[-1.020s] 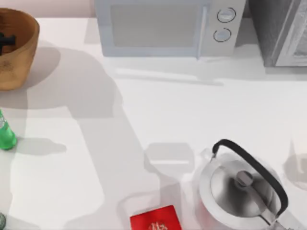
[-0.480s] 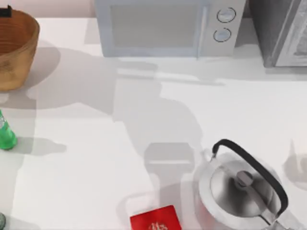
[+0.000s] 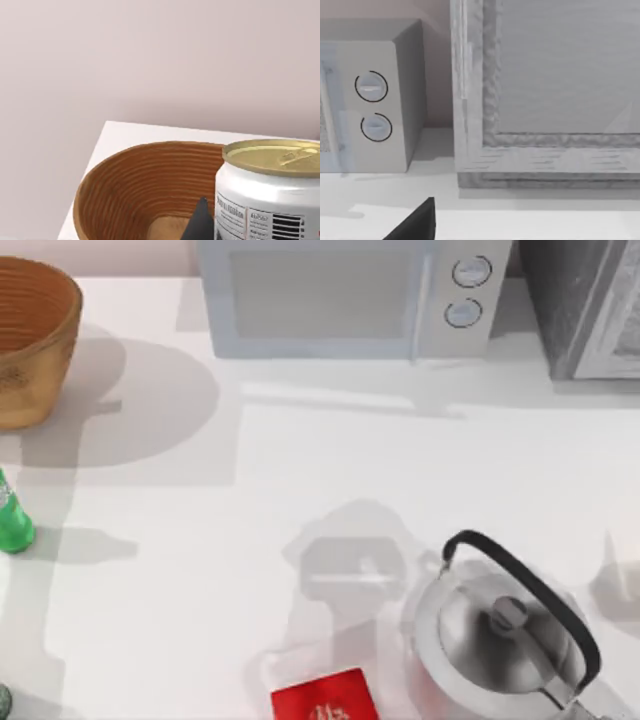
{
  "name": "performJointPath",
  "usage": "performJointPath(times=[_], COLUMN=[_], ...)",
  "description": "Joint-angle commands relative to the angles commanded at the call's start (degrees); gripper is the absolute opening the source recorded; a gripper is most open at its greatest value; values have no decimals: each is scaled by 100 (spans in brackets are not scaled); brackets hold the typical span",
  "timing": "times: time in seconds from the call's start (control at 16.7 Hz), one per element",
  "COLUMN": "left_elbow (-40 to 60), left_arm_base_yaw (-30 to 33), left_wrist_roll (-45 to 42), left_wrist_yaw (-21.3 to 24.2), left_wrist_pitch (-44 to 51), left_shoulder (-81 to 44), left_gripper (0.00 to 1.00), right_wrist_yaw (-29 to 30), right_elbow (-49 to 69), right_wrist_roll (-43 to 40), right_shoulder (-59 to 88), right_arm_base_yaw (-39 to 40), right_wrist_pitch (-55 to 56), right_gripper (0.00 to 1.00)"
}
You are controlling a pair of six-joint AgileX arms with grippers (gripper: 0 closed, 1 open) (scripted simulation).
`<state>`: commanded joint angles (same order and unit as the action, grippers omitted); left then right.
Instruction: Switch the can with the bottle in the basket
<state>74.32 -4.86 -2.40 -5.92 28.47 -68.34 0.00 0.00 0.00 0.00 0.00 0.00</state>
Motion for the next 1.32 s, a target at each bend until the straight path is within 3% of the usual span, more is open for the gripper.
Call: performJointPath(times=[0.3,0.66,0.9,1.32], left_elbow=[-3385,-6432,-7344,-7434], left_arm_base_yaw=[-10,344,500,475], left_wrist_roll=[111,167,225,229], left_wrist_yaw=[107,510,598,586], left_wrist_pitch=[-1366,-2312,-2785,-2834], left_shoulder=[3496,5975,6762,6807], left_gripper=[0,0,0,0], right_wrist_yaw=[0,0,0,0], right_elbow=[0,0,0,0], right_wrist_roll=[0,0,0,0], right_shoulder=[0,0,0,0], right_arm_base_yaw=[0,0,0,0], right_wrist_pitch=[0,0,0,0], right_gripper=[100,100,100,100])
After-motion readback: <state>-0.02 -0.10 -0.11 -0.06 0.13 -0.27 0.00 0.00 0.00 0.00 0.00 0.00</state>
